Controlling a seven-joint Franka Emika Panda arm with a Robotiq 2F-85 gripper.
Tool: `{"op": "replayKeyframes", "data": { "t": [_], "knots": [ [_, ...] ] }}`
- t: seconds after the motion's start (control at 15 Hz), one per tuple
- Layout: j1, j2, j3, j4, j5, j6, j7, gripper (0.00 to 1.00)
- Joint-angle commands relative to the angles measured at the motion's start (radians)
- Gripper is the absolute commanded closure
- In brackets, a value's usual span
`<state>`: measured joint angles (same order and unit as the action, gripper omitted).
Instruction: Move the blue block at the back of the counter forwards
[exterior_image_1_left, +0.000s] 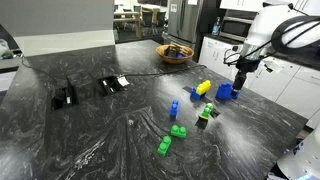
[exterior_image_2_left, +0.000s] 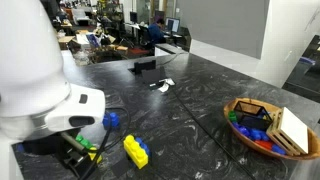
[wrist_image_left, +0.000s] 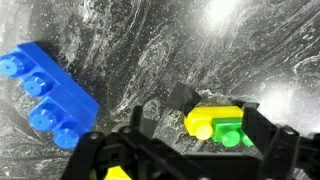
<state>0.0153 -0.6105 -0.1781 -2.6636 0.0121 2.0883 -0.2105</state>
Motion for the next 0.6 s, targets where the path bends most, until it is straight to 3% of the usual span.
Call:
{"op": "replayKeyframes", "data": {
  "t": [0.0, 0.53],
  "knots": [
    [-0.018, 0.002, 0.017, 0.002, 0.011, -0.002, -0.009, 0.00],
    [-0.021, 0.188, 0.108, 0.217, 0.029, -0.002, 0.192, 0.00]
  ]
}}
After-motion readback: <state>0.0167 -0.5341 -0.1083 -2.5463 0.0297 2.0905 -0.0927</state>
